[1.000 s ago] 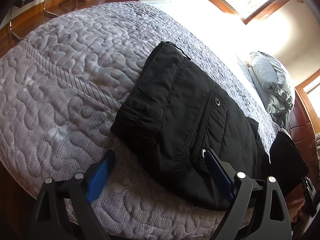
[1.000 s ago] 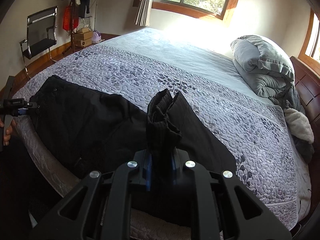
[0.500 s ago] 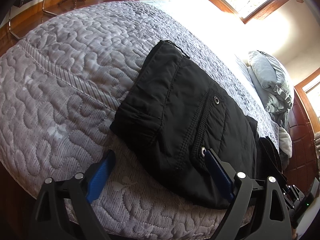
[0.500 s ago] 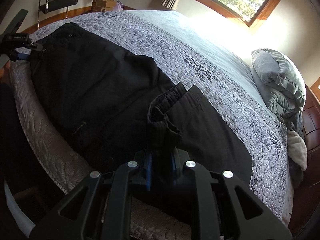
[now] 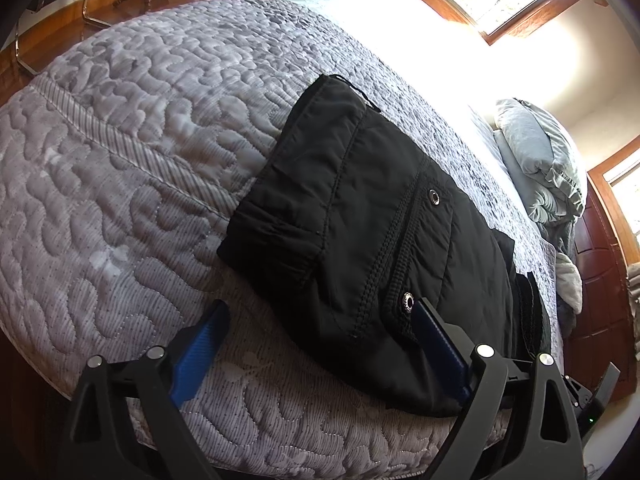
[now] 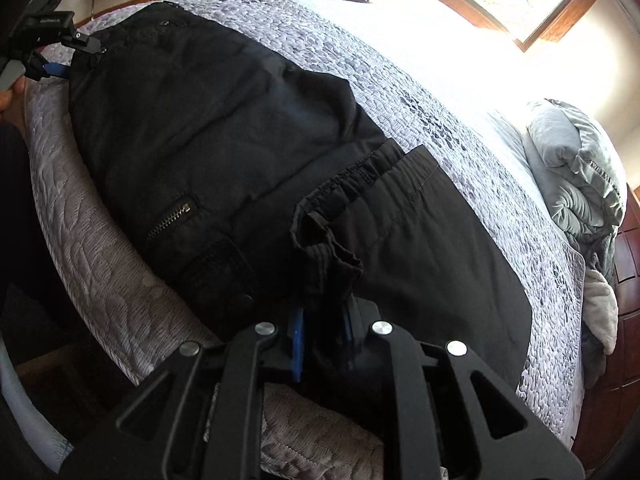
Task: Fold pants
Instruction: 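Lay the pant leg over the folded pants and open the right gripper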
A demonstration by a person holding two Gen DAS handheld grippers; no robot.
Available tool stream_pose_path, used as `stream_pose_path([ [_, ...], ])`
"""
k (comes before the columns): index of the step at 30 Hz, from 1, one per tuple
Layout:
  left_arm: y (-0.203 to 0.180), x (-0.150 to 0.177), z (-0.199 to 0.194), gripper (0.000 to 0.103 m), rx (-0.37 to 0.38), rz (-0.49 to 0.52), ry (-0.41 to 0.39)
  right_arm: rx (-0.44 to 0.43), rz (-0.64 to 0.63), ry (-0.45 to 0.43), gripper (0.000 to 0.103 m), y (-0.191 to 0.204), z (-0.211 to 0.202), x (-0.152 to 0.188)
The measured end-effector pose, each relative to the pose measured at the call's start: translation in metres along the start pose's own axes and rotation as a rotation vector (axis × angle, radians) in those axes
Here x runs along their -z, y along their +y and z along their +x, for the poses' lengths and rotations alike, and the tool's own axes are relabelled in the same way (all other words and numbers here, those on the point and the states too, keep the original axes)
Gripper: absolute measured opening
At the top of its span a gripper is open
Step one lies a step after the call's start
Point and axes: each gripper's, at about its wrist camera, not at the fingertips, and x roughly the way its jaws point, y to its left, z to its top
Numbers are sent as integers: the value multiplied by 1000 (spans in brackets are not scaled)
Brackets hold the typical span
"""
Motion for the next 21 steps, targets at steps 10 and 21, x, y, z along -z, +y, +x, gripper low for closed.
stream_pose_path([
  [10,-3,-5,8,96,-13,9,16,-1,-30,22,27,11,10,2],
  [21,-2,-2,7,97,-3,5,12,-79,-28,-3,78,23,-34,-1],
])
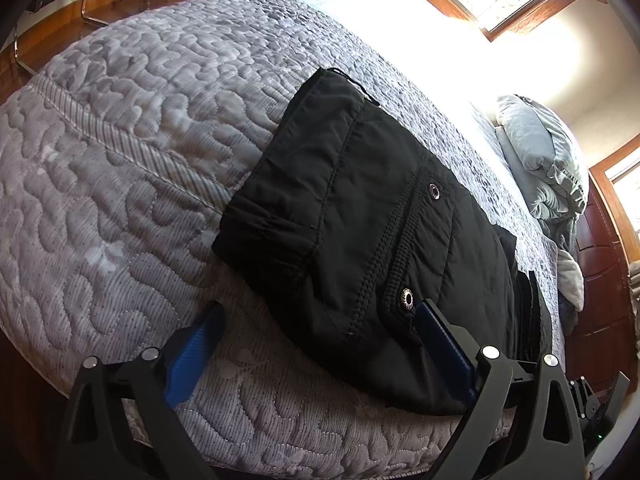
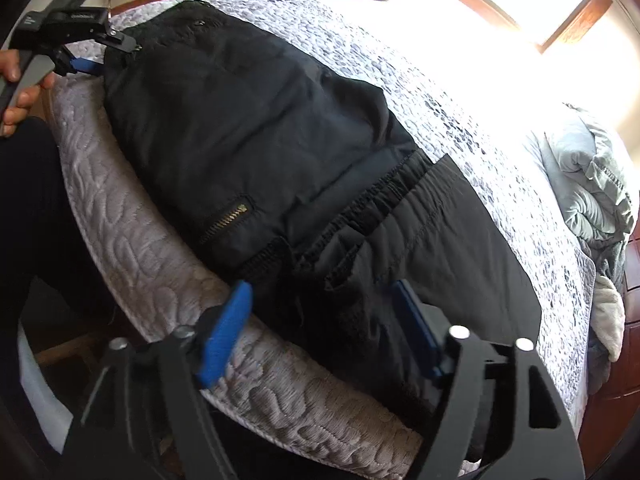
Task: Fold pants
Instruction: 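Lay the pant leg over the folded pants and open the right gripper, then move both grippers to the folded edge of the black pants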
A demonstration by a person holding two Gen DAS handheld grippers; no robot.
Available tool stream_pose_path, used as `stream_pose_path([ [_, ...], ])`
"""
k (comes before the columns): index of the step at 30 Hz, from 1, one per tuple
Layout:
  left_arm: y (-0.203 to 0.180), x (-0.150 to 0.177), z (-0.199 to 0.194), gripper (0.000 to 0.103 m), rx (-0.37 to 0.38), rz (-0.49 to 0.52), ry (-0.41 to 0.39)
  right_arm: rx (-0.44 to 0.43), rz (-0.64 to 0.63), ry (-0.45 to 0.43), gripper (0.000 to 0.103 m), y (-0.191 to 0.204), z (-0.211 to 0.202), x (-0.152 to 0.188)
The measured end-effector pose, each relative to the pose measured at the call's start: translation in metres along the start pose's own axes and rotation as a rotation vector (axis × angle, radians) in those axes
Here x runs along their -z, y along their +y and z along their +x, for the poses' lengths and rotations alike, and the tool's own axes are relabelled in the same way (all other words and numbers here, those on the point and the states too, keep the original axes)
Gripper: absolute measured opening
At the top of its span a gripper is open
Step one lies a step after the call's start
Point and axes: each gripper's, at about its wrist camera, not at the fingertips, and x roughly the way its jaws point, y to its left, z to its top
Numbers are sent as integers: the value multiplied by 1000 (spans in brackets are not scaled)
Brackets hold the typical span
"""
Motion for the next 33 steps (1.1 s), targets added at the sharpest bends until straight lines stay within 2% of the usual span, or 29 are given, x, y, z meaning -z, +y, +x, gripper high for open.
stream_pose_path([
  [3,0,2,-1,97,-6,4,2,-74,49,-22,76,-8,-19,-2],
  [5,-1,2,-2,97,-17,13,2,-138,146,-63,69,-28,-37,-3],
  [6,-2,2,-2,97,-23,16,-2,-153,194,-81,60,-41,-44,-4],
  [8,-4,2,-2,97,-36,16,-3,-130,271,-101,54,-66,-49,-4],
  [10,-4,1,-3,97,-33,7,-8,-65,293,-43,44,-81,-35,-3],
  [13,-5,0,-1,97,-13,-17,-5,-56,334,52,31,-92,0,-2],
  [17,-3,-2,1,97,-6,-44,-5,-117,300,113,31,-73,25,1],
  [18,-2,-2,1,97,-2,-53,-5,-118,268,133,25,-64,30,1],
  [19,0,-2,1,97,3,-60,-5,-115,238,157,24,-58,35,2],
  [22,1,-4,2,97,8,-78,-3,-130,193,196,24,-54,42,-2],
  [24,3,-3,1,97,7,-98,-6,-171,166,216,26,-63,38,-13],
  [26,4,-1,-1,97,16,-125,-10,-227,115,229,38,-74,29,-36],
  [28,9,0,-4,97,44,-175,-19,-294,66,223,56,-85,19,-69],
  [29,13,2,-5,97,59,-207,-22,-344,47,214,57,-91,15,-90],
  [31,20,5,-6,97,86,-264,-37,-459,9,207,71,-100,11,-140],
  [33,26,8,-8,96,105,-319,-55,-574,-41,214,74,-100,15,-194],
])
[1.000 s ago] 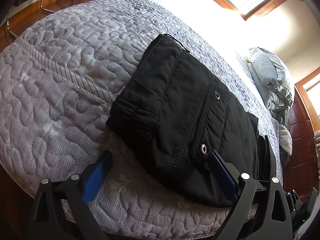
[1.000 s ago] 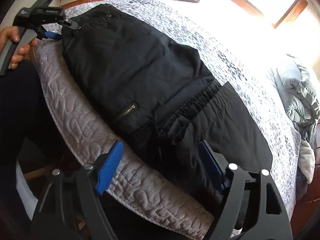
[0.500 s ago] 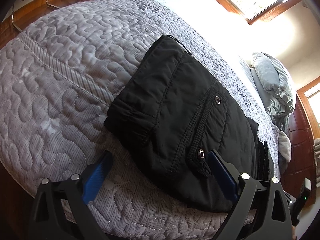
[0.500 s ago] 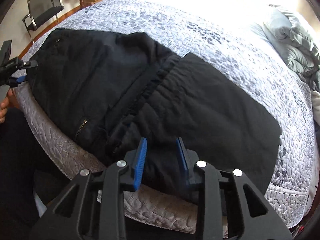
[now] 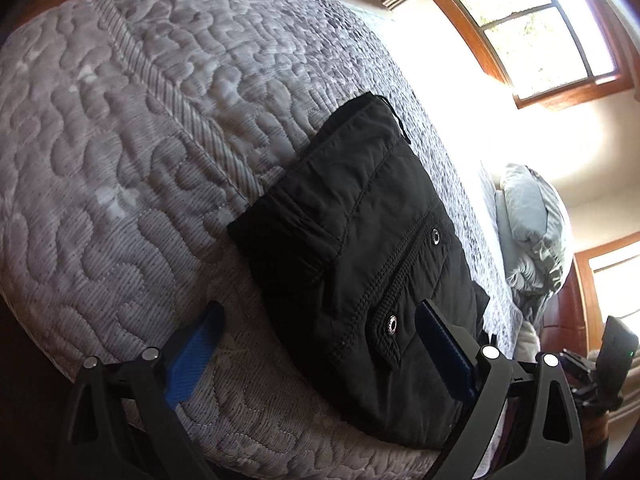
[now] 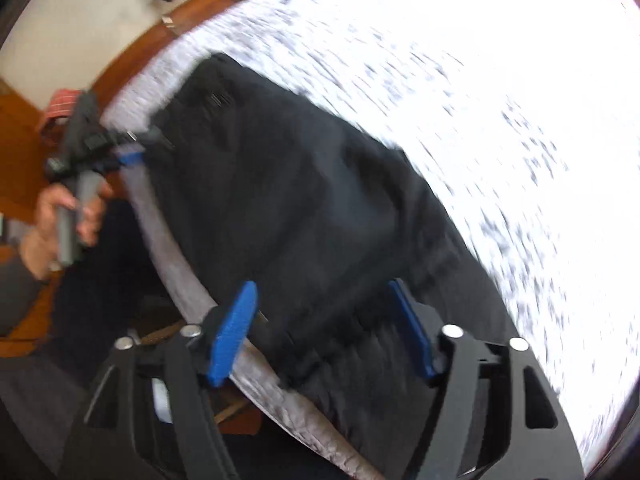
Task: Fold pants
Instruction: 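Move both grippers to the folded edge of the black pants, then grasp the folded pants edge with both grippers and lift it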
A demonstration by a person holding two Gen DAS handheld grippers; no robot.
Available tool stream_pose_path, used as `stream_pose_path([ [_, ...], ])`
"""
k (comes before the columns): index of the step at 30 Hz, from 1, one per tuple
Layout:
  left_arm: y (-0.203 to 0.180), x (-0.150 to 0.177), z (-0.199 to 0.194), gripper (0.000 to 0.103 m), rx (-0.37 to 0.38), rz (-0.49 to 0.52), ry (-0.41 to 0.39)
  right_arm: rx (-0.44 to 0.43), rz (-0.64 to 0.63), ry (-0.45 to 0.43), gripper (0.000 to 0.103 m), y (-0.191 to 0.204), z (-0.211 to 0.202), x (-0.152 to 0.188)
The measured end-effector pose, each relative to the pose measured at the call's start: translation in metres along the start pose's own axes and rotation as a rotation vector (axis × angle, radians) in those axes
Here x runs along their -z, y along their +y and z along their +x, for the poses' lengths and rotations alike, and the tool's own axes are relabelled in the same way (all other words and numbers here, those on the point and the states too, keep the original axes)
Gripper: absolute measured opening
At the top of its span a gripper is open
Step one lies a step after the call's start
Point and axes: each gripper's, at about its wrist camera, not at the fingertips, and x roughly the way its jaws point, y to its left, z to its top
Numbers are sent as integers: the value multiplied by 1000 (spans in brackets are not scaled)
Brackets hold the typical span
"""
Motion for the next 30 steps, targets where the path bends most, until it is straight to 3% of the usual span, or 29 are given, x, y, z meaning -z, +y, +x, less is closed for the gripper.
stream_pose_path([
  [2,5,-1,-2,96,25,-54,-16,-99,-61,49,83,2,4,-51],
  [5,12,-2,-4,95,76,-117,-27,-170,-178,114,88,15,30,-126],
  [7,14,-6,-3,94,87,-120,-32,-239,-215,174,88,22,57,-161],
  [11,22,-10,-1,89,121,-168,-51,-300,-285,253,88,49,110,-215],
  [13,21,-14,1,77,110,-150,-53,-297,-323,292,88,61,135,-236],
  [18,30,-22,10,63,72,-202,-10,-314,-389,370,89,78,180,-254],
  [20,34,-24,9,64,80,-218,-2,-320,-398,391,89,81,194,-259],
  [24,25,-32,19,88,99,-204,18,-336,-401,417,89,82,213,-269],
  [28,21,-33,25,86,73,-203,19,-376,-398,450,89,83,222,-276],
  [30,21,-30,24,76,61,-217,16,-379,-404,462,89,84,226,-278],
])
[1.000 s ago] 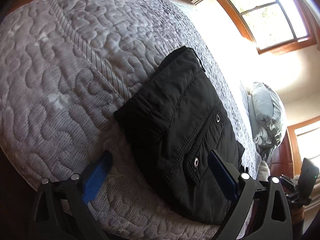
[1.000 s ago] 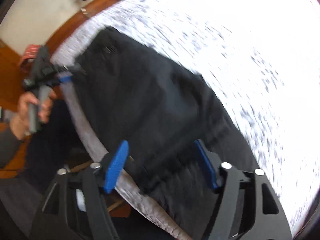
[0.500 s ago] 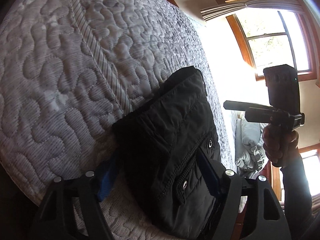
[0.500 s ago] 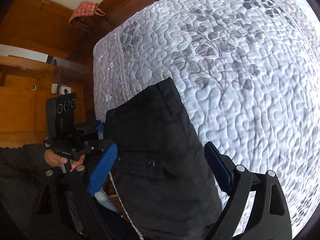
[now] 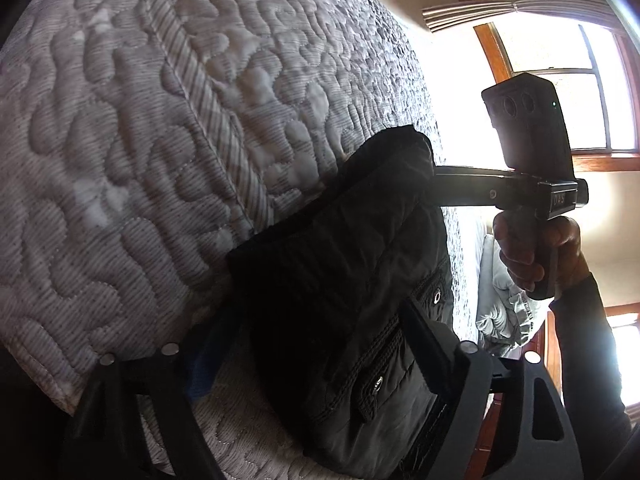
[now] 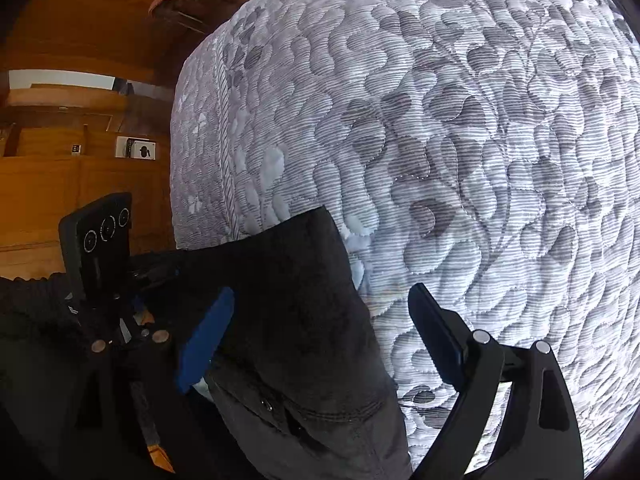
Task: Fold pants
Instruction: 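Grasp the folded pants edge with both grippers and lift it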
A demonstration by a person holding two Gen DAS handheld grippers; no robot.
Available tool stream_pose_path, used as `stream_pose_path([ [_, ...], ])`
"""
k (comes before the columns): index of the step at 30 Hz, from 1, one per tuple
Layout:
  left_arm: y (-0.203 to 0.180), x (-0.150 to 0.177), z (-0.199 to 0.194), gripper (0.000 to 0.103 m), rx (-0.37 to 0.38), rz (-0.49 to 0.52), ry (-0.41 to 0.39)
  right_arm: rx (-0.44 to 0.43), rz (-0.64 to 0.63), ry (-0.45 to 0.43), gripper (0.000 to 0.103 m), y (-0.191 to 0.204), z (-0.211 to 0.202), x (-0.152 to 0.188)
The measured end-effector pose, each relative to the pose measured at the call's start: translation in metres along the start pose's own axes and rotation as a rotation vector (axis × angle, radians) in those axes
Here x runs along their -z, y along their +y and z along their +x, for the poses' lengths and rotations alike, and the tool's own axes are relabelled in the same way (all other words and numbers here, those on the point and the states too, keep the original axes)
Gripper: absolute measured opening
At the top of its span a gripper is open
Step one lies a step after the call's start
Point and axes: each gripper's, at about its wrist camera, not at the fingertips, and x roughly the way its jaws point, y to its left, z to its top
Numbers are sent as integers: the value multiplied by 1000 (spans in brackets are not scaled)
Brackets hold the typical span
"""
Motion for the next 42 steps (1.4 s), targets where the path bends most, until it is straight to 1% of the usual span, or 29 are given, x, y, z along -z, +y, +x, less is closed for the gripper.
stream_pose_path([
  [1,2,1,-1,70,0,-9,0,-2,-1,11,89,0,2,-3],
  [3,7,-1,-2,65,5,-27,6,-5,-11,28,89,2,7,-9],
  [5,8,-2,-2,60,5,-24,8,-17,-20,47,89,3,10,-13],
  [6,6,-2,-1,52,3,-14,10,-14,-22,53,88,3,12,-16],
  [8,6,-2,-3,48,-10,-6,6,-9,-16,64,77,2,15,-20],
  [9,5,-2,-3,46,-14,-1,5,-10,-12,70,65,2,17,-22],
  [10,1,-1,-1,42,-19,6,3,-20,-7,77,47,1,17,-23],
  [11,-4,-1,0,40,-20,14,2,-44,0,85,36,2,16,-23],
  [13,-9,1,-6,35,-26,43,-8,-23,-15,88,29,5,13,-22],
  [15,-16,3,-9,32,-30,65,-15,-10,-25,92,25,12,10,-22],
  [19,-31,3,-15,30,-30,96,-19,17,-34,86,22,24,0,-18],
  [25,-59,7,-27,30,-13,150,-35,59,-36,58,21,42,-28,-5],
  [34,-98,14,-48,30,12,238,-60,154,-30,13,21,71,-76,23],
  [42,-134,29,-66,30,18,341,-81,233,-5,-55,21,98,-113,55],
])
